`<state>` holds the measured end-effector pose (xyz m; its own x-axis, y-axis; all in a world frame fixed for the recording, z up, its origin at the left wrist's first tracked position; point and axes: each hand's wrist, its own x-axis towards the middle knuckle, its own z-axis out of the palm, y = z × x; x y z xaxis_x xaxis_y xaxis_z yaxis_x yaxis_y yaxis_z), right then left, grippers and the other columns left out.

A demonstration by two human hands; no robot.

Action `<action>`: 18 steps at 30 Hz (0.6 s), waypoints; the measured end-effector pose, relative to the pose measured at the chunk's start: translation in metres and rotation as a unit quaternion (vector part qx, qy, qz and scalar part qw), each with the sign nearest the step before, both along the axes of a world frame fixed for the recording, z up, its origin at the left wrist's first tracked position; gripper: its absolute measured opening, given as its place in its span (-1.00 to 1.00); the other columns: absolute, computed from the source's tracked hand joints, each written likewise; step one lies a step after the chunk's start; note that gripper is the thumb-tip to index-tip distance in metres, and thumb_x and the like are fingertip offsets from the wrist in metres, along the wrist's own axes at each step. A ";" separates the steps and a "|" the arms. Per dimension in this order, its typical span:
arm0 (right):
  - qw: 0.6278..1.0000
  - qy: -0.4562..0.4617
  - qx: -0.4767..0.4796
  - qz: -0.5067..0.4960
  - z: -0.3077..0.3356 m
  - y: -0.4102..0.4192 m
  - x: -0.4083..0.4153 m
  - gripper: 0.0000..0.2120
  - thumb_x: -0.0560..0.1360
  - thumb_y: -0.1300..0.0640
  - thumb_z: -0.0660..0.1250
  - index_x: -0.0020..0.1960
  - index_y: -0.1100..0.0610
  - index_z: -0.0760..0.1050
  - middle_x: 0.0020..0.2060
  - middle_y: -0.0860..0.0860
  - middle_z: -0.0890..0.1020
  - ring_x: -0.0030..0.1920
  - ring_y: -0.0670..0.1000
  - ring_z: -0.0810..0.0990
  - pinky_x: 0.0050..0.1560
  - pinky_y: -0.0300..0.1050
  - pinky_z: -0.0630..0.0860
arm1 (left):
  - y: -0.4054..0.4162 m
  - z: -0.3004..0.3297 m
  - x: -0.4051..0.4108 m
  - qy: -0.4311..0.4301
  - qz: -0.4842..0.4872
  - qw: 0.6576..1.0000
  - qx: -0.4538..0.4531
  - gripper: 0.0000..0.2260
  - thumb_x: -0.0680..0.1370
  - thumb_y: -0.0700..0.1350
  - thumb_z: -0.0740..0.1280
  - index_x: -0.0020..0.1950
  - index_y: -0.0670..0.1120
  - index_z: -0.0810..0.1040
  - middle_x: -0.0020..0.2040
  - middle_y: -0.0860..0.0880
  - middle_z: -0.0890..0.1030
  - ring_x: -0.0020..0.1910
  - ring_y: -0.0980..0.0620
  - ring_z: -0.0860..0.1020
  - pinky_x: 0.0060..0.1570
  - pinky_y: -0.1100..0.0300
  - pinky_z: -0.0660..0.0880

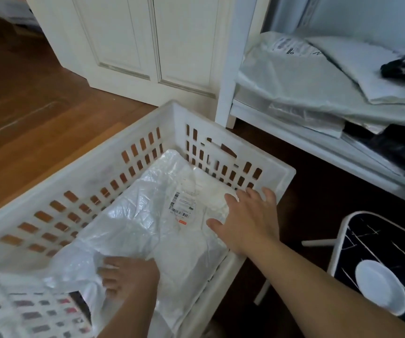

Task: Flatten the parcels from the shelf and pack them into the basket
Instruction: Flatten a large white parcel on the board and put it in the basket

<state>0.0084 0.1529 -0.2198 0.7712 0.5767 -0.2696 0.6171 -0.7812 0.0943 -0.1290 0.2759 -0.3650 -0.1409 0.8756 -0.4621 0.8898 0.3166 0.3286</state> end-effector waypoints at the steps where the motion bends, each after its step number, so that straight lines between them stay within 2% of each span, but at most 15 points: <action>1: 1.000 0.000 -0.003 0.001 0.000 0.000 0.000 -0.30 0.51 -0.41 0.00 0.47 0.01 0.26 0.47 0.03 0.31 0.50 0.08 0.16 0.47 0.17 -0.07 | -0.002 0.003 0.002 0.058 -0.082 0.995 0.010 -0.07 0.47 -0.01 0.43 0.55 -0.23 -0.18 0.55 -0.31 -0.11 0.52 -0.28 0.02 0.47 -0.09 -0.01; 2: 1.000 -0.002 -0.005 0.002 0.000 0.001 0.000 -0.30 0.51 -0.40 0.00 0.48 0.01 0.26 0.47 0.04 0.31 0.50 0.08 0.16 0.47 0.17 -0.07 | -0.003 0.004 0.005 0.101 -0.185 0.977 0.040 -0.02 0.50 0.08 0.38 0.54 -0.19 -0.32 0.54 -0.27 -0.27 0.54 -0.25 -0.14 0.49 -0.09 -0.12; 4: 1.000 -0.001 -0.011 0.006 -0.001 0.001 -0.001 -0.31 0.51 -0.40 0.00 0.48 0.01 0.25 0.47 0.04 0.30 0.50 0.09 0.17 0.46 0.18 -0.05 | -0.005 -0.002 0.015 0.132 -0.413 0.894 0.116 -0.03 0.51 0.23 0.28 0.47 -0.01 -0.47 0.49 -0.18 -0.45 0.50 -0.23 -0.35 0.47 -0.17 -0.24; 5: 1.000 0.000 -0.012 0.006 -0.001 0.001 0.000 -0.31 0.51 -0.40 0.01 0.48 0.01 0.25 0.47 0.04 0.31 0.49 0.09 0.18 0.46 0.18 -0.04 | -0.006 -0.002 0.022 0.119 -0.505 0.846 0.119 -0.08 0.51 0.28 0.24 0.45 0.10 -0.47 0.48 -0.13 -0.48 0.48 -0.22 -0.39 0.45 -0.23 -0.26; 7: 1.000 -0.001 -0.018 0.009 -0.001 0.001 0.000 -0.30 0.51 -0.40 0.01 0.48 0.01 0.25 0.47 0.05 0.31 0.48 0.10 0.19 0.44 0.19 -0.02 | -0.007 -0.011 0.036 0.086 -0.623 0.776 0.055 -0.19 0.51 0.32 0.20 0.47 0.24 -0.37 0.48 -0.03 -0.48 0.48 -0.20 -0.41 0.40 -0.33 -0.25; 9: 1.000 -0.003 -0.024 0.010 -0.002 0.002 0.000 -0.30 0.51 -0.40 0.01 0.48 0.02 0.24 0.46 0.05 0.32 0.48 0.11 0.20 0.43 0.19 0.00 | -0.008 -0.015 0.051 0.116 -0.677 0.725 -0.044 -0.26 0.53 0.29 0.21 0.51 0.29 -0.23 0.53 0.03 -0.38 0.51 -0.20 -0.33 0.41 -0.38 -0.13; 11: 1.000 -0.004 -0.026 0.010 -0.003 0.001 0.001 -0.31 0.51 -0.40 0.02 0.47 0.01 0.25 0.44 0.05 0.35 0.46 0.11 0.23 0.42 0.19 0.02 | -0.004 -0.014 0.058 0.147 -0.697 0.694 -0.107 -0.28 0.54 0.21 0.27 0.54 0.28 -0.13 0.57 0.04 -0.27 0.54 -0.22 -0.24 0.42 -0.35 0.07; 14: 1.000 -0.007 -0.017 0.011 -0.005 0.002 0.002 -0.31 0.49 -0.41 0.02 0.45 0.00 0.28 0.42 0.05 0.38 0.44 0.10 0.25 0.41 0.18 0.04 | 0.006 0.002 0.074 0.201 -0.726 0.649 -0.106 -0.37 0.56 0.10 0.29 0.56 0.15 0.07 0.58 -0.04 0.05 0.53 -0.21 0.10 0.40 -0.21 0.25; 16: 1.000 -0.008 -0.011 0.012 -0.006 0.001 0.005 -0.29 0.49 -0.42 0.00 0.48 0.00 0.24 0.45 0.05 0.35 0.47 0.10 0.22 0.43 0.19 0.02 | 0.009 0.023 0.090 0.209 -0.737 0.638 -0.077 -0.44 0.58 0.09 0.26 0.54 0.03 0.19 0.49 -0.07 0.28 0.45 -0.13 0.30 0.37 -0.08 0.34; 18: 1.000 0.008 -0.007 0.024 -0.004 -0.001 0.006 -0.27 0.49 -0.43 -0.02 0.51 -0.02 0.19 0.48 0.05 0.29 0.50 0.11 0.16 0.45 0.22 -0.02 | 0.010 0.047 0.105 0.192 -0.737 0.646 -0.055 -0.49 0.60 0.07 0.24 0.52 -0.03 0.24 0.41 -0.08 0.40 0.38 -0.10 0.38 0.33 -0.02 0.38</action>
<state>0.0142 0.1522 -0.2240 0.7391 0.6086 -0.2888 0.6546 -0.7500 0.0949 -0.0243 0.2859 -0.3183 0.6848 0.1540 -0.7123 0.2605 -0.9646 0.0419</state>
